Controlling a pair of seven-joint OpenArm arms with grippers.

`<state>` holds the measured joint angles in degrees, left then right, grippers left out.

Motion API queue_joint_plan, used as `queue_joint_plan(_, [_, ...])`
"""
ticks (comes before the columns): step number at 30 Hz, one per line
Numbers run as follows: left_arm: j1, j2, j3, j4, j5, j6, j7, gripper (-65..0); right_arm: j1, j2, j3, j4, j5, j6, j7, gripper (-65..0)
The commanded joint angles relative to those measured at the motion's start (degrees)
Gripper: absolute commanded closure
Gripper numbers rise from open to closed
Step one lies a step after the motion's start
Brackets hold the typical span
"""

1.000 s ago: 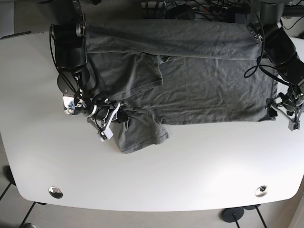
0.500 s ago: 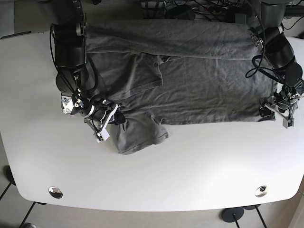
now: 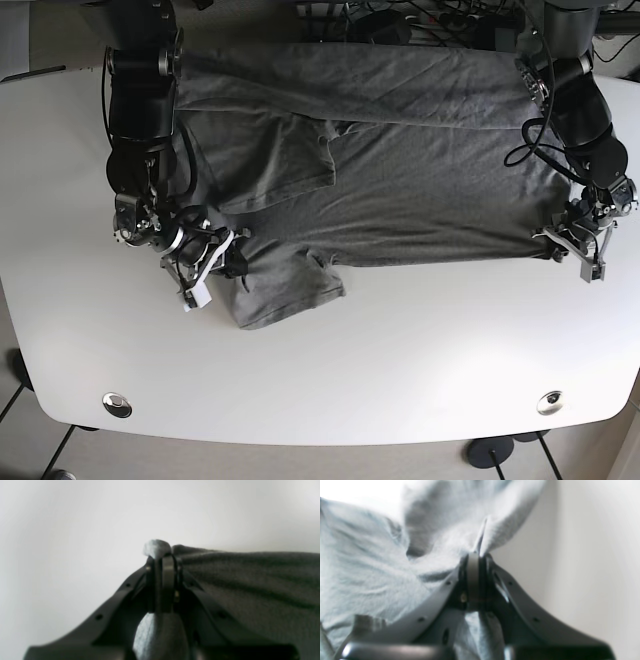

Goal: Fold the T-shirt properly
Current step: 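Lift the side edge with both grippers and fold it over lengthwise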

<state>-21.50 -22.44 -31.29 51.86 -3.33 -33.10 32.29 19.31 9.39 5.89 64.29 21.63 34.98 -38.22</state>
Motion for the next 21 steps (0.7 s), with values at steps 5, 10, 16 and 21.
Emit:
queue_joint_plan(5, [0.44, -0.11, -1.11, 18.43, -3.13, -5.1, 9.07, -1.5, 0.51, 0.77, 5.41, 15.66, 1.1, 0.31, -8.95, -1.7])
queue_joint_plan(10, [6.07, 0.06, -1.11, 29.86, -6.47, -5.89, 14.78, -1.5, -4.41, 0.59, 9.27, 29.55, 1.1, 0.75, -17.48, -1.7])
queue_joint_plan(16, [16.62, 2.26, -6.56, 37.07, -11.3, -5.89, 17.6, -1.5, -17.51, 0.59, 11.74, 42.13, 1.19, 0.84, -20.2, -1.7])
queue_joint_plan(21, [24.18, 2.79, -9.2, 37.16, -11.83, -5.97, 17.6, -1.5, -26.21, 0.15, 14.46, 44.24, 1.19, 0.84, -19.94, -1.9])
